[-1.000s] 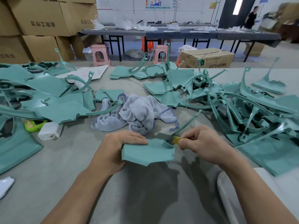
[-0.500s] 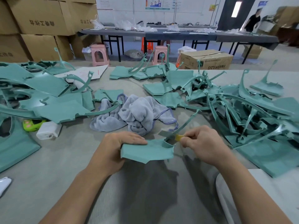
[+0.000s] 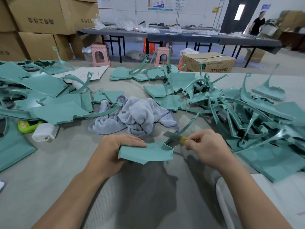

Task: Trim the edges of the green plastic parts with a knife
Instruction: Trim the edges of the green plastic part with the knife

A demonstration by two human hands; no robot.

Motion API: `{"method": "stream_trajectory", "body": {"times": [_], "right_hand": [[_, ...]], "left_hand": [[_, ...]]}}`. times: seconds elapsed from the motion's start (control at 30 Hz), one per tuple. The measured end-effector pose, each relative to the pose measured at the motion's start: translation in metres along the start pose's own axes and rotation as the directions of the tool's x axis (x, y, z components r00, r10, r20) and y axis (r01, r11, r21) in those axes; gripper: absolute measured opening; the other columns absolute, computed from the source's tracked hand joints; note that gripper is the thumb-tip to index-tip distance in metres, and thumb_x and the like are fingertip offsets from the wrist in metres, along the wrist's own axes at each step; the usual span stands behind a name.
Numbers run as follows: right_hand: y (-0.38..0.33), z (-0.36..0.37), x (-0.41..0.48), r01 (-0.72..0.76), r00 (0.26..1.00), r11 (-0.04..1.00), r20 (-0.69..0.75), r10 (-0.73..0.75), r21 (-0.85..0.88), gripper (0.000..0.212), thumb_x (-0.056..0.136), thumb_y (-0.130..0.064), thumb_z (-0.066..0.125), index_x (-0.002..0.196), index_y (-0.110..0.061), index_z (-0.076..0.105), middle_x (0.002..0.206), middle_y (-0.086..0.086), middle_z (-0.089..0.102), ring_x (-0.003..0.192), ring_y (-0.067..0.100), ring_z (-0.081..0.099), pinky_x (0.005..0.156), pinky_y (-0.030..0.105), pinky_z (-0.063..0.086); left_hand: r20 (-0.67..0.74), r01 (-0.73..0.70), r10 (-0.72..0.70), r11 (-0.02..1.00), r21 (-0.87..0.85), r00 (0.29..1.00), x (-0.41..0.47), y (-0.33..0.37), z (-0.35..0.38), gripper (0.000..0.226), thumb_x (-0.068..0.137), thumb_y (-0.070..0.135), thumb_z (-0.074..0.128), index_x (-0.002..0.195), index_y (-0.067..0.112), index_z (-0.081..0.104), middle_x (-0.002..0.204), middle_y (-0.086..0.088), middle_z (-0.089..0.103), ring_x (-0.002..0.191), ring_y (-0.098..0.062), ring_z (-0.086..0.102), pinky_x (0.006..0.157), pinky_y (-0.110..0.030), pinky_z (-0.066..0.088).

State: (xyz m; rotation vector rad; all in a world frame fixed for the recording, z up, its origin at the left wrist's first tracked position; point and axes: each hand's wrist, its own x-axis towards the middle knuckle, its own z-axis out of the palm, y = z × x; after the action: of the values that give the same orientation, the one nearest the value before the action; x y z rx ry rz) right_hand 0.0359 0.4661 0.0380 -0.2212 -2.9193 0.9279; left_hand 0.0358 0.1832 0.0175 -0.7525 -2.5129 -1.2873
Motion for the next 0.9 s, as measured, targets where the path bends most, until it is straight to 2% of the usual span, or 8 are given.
{"method": "stream_trajectory", "body": {"times": [0.1,0.17,0.27,0.33,0.47,0.6,0.73,0.9], "right_hand": [[0.003,-0.004,0.005,-0.144,0.962,0.976,-0.256,0.100,-0.161,0.022,0.096,-0.041,0.060,0.086,-0.030,0.076,0.060,-0.005,0.065,0.062,0.023,0.063,0.062,0.035,0.054],[0.006,-0.008,0.006,-0.134,0.934,0.987,-0.346,0.094,-0.092,0.025,0.099,-0.039,0.057,0.086,-0.026,0.074,0.059,-0.006,0.064,0.060,0.020,0.061,0.060,0.033,0.052],[0.001,0.000,0.001,0.016,0.979,0.999,-0.205,-0.023,-0.034,0.030,0.098,-0.036,0.063,0.072,-0.025,0.070,0.046,-0.009,0.057,0.042,0.009,0.048,0.044,0.021,0.041],[-0.003,0.004,0.000,-0.027,0.989,0.989,-0.146,0.006,-0.142,0.023,0.099,-0.038,0.061,0.084,-0.029,0.075,0.052,-0.006,0.059,0.049,0.012,0.053,0.051,0.030,0.045],[0.000,-0.006,0.006,-0.208,0.914,0.958,-0.387,0.120,-0.196,0.026,0.103,-0.038,0.052,0.092,-0.025,0.072,0.061,-0.005,0.057,0.058,0.021,0.052,0.056,0.030,0.034],[-0.012,0.012,-0.003,0.021,0.980,0.990,-0.193,-0.048,-0.140,0.027,0.100,-0.038,0.060,0.078,-0.026,0.071,0.056,-0.007,0.060,0.051,0.011,0.052,0.051,0.027,0.038],[0.000,0.004,0.007,-0.237,0.921,0.945,-0.361,0.145,-0.224,0.029,0.103,-0.041,0.047,0.103,-0.025,0.071,0.081,0.003,0.069,0.073,0.027,0.062,0.071,0.034,0.051],[0.000,0.014,0.004,-0.053,0.929,0.998,-0.365,0.066,0.046,0.036,0.101,-0.035,0.056,0.069,-0.017,0.057,0.050,-0.006,0.054,0.052,0.018,0.049,0.050,0.032,0.035]], "left_hand": [[0.005,-0.008,0.008,1.000,-0.004,1.000,-0.001,-0.001,-0.001,0.054,0.059,-0.017,0.087,0.098,0.020,0.082,0.105,0.011,0.077,0.102,0.000,0.070,0.091,-0.019,0.053],[0.020,-0.027,0.027,1.000,0.011,0.999,-0.001,-0.001,-0.002,0.053,0.061,-0.016,0.087,0.100,0.020,0.082,0.106,0.011,0.077,0.103,-0.001,0.070,0.092,-0.020,0.052],[0.012,-0.028,0.028,1.000,0.013,1.000,0.000,-0.001,-0.002,0.055,0.061,-0.017,0.085,0.100,0.021,0.082,0.105,0.013,0.077,0.103,0.000,0.070,0.093,-0.019,0.052],[0.009,-0.029,0.028,0.999,0.015,1.000,0.000,-0.002,-0.002,0.055,0.064,-0.020,0.082,0.100,0.022,0.082,0.106,0.013,0.077,0.104,0.000,0.069,0.093,-0.019,0.052],[0.016,-0.049,0.049,0.999,0.007,0.999,-0.001,-0.002,-0.003,0.053,0.067,-0.019,0.081,0.100,0.023,0.081,0.106,0.011,0.077,0.103,-0.002,0.070,0.092,-0.022,0.054],[-0.006,-0.041,0.041,0.999,0.020,0.999,0.000,-0.001,-0.003,0.053,0.069,-0.020,0.077,0.100,0.023,0.082,0.105,0.014,0.077,0.103,0.000,0.070,0.092,-0.020,0.053],[-0.030,-0.027,0.027,1.000,0.008,0.999,-0.001,0.000,-0.001,0.052,0.072,-0.018,0.076,0.099,0.026,0.082,0.102,0.017,0.077,0.100,0.001,0.070,0.088,-0.017,0.053],[-0.128,0.221,-0.243,0.961,-0.165,0.962,0.001,0.000,0.007,0.031,0.079,0.004,0.081,0.082,0.035,0.081,0.085,0.010,0.077,0.083,-0.008,0.072,0.073,-0.024,0.055]]}}
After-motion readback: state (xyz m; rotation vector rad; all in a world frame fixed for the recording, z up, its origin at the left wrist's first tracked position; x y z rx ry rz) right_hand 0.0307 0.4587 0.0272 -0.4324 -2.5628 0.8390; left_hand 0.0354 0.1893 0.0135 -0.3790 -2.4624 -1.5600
